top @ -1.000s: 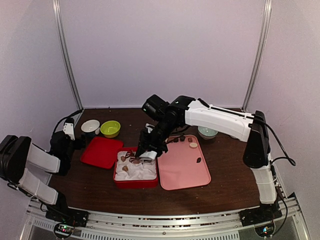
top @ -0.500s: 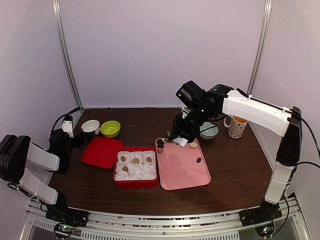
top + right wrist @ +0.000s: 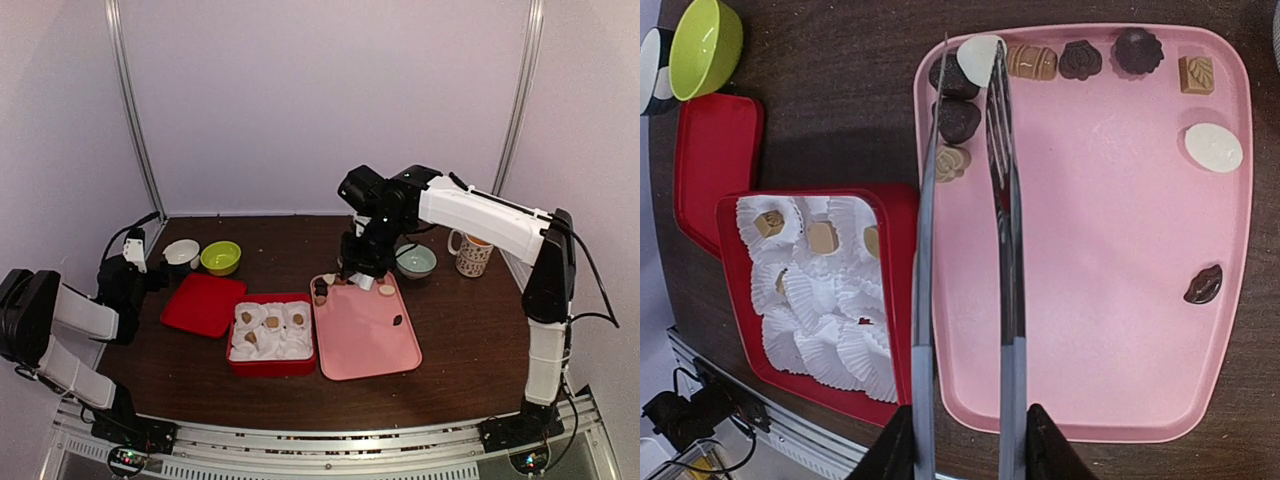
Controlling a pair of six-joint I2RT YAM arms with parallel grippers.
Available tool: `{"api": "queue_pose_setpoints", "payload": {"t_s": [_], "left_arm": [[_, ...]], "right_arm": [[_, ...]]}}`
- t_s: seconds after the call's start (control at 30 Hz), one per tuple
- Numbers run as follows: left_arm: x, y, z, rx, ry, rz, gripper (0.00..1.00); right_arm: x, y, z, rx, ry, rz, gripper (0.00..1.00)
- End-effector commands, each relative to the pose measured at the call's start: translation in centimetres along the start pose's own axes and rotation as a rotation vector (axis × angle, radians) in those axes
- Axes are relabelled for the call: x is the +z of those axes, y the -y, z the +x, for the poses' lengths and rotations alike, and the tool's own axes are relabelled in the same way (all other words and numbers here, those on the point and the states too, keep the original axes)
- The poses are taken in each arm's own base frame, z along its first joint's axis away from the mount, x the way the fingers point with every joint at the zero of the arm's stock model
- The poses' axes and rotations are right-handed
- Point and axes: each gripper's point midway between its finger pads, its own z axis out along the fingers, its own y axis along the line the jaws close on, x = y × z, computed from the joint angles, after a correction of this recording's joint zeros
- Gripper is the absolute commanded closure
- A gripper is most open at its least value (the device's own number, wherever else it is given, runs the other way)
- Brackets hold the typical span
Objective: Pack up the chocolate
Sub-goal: Adjust the fake chocolate at the center of the board.
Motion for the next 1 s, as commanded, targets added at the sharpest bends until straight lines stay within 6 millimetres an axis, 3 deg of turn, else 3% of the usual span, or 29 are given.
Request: {"api": "queue_pose_setpoints", "payload": {"t_s": [0.0,0.23,0.47,0.77,0.97], "left_arm": [[0.3,-0.3,-1.1,-0.02,0.035,-0.003,0.02],[0.3,-0.2,-1.1,-0.019,0.034,-0.002,0.02],[0.3,-0.3,-1.1,-0.021,0.034,-0.004,0.02],[0.3,-0.3,-1.1,-0.02,0.034,-0.002,0.02],[0.3,-0.2,-1.1,-0.021,0.035,-0.002,0.02]], "right_arm": [[-0.1,2.6,-0.4,-0.069,-0.002,0.146,0.7],[-2.0,5.5,2.9,-0.008,-0.014,0.152,0.69],[-2.4,8.0,6.5,0.12,-0.053,0.141,0.69],[-2.3,9.7,9.2,0.274,-0.114,0.153,0.68],[-2.1,10.0,8.9,0.324,-0.105,0.155,0.66]]}}
